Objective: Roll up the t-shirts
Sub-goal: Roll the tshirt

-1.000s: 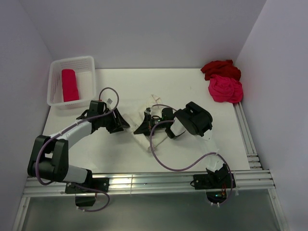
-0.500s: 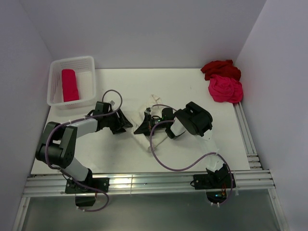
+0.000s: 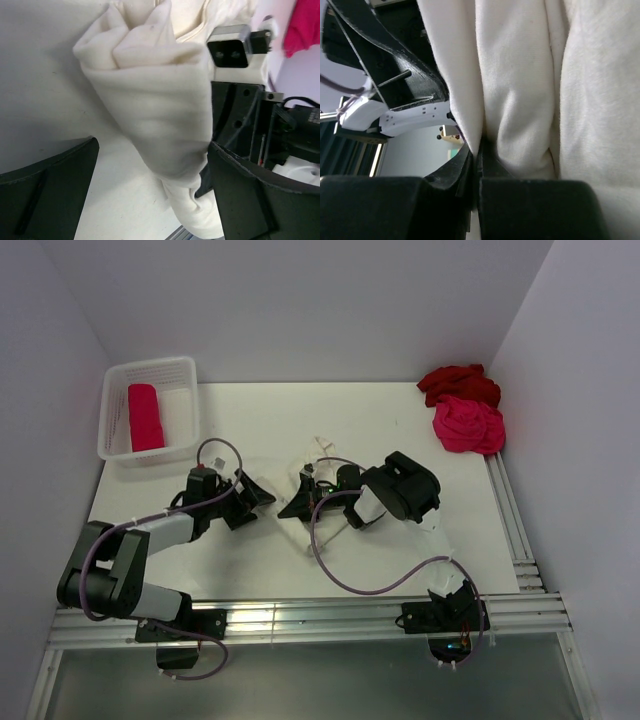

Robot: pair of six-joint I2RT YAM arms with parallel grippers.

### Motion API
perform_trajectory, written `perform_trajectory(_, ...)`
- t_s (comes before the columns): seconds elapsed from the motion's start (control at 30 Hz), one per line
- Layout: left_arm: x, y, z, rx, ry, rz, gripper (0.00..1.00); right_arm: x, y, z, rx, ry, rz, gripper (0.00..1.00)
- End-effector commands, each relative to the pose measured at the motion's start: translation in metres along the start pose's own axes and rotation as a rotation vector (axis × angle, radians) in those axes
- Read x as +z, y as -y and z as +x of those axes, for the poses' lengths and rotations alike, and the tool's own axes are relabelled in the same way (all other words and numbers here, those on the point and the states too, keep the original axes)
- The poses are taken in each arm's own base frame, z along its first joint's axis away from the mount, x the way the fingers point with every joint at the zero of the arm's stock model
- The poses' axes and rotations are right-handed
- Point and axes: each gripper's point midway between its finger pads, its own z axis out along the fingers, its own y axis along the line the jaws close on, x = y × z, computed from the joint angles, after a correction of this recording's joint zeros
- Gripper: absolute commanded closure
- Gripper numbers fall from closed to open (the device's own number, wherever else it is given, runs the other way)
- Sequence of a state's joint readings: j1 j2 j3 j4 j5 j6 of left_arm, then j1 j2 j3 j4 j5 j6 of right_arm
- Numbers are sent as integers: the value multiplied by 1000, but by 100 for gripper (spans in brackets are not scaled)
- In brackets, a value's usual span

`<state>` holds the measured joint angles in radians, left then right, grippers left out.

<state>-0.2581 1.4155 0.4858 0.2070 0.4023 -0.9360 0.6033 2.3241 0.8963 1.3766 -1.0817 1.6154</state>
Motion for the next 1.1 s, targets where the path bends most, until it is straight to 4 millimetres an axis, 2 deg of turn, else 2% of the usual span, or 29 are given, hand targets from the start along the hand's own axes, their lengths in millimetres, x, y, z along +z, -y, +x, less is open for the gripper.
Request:
perform_trajectory(0.0,-8,7,-12,-56,90,99,3,-3,4,-8,67,42,-35,100)
perform_trajectory(0.1,-16,6,-18,-103,145,174,1,-4,3,-8,82,53,-61,100)
perform_trajectory(0.2,-18,6,-25,-137,174,229,1,-5,4,-8,90,59,-73,100)
perform_trajectory(0.27,-16,0,-27,-169,183,227,1,-5,4,-8,91,62,-73,100)
perform_trajectory(0.3,-18,3,-31,-162,202,252,1,-5,4,-8,91,63,-72,100)
perform_trajectory(0.37,-16,-1,-35,-182,208,254,1,-4,6,-8,89,61,-65,100)
perform_trajectory(0.7,-3,11,-55,-145,239,307,0,1,10,-10,92,59,-33,100)
perform_trajectory(0.9,13,15,-47,-117,216,304,0,5,14,-9,98,51,-5,100)
perform_trajectory(1.07,25,2,-38,-153,195,293,7,5,16,-10,103,53,11,100)
